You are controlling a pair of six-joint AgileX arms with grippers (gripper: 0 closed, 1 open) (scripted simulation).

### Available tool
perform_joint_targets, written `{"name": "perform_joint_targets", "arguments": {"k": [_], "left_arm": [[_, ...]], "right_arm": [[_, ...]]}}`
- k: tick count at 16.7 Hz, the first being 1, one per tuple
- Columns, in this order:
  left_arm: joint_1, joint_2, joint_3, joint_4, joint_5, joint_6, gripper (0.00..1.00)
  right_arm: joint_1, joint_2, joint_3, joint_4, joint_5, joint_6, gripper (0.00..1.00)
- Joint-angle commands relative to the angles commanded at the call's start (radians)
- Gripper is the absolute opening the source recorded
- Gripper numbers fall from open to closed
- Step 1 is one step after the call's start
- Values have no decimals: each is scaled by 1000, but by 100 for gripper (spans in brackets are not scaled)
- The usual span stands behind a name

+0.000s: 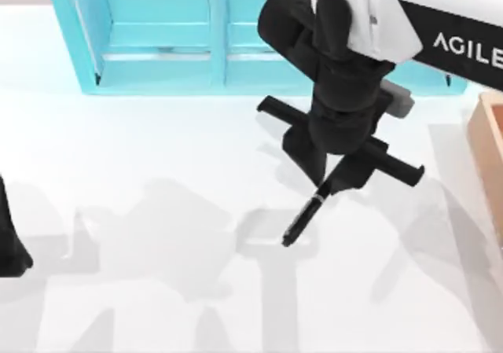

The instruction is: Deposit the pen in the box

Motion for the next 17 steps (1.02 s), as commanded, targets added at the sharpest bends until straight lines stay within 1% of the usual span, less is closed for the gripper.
{"name": "perform_joint_targets", "arguments": {"k": [2,5,8,14,17], "left_arm": [[0,0,0,0,0,0,100],[0,0,0,0,0,0,100],[0,0,0,0,0,0,100],[0,0,0,0,0,0,100],[0,0,0,0,0,0,100]], "right_arm": [[-55,-9,-5,-3,0,-9,0],[-209,-33,-22,-10,-1,-32,0],[-430,-67,-55,-21,-1,-67,0],[-938,-143,-126,-42,-1,-147,0],[-1094,-180,-152,-43,-7,-181,0]]}}
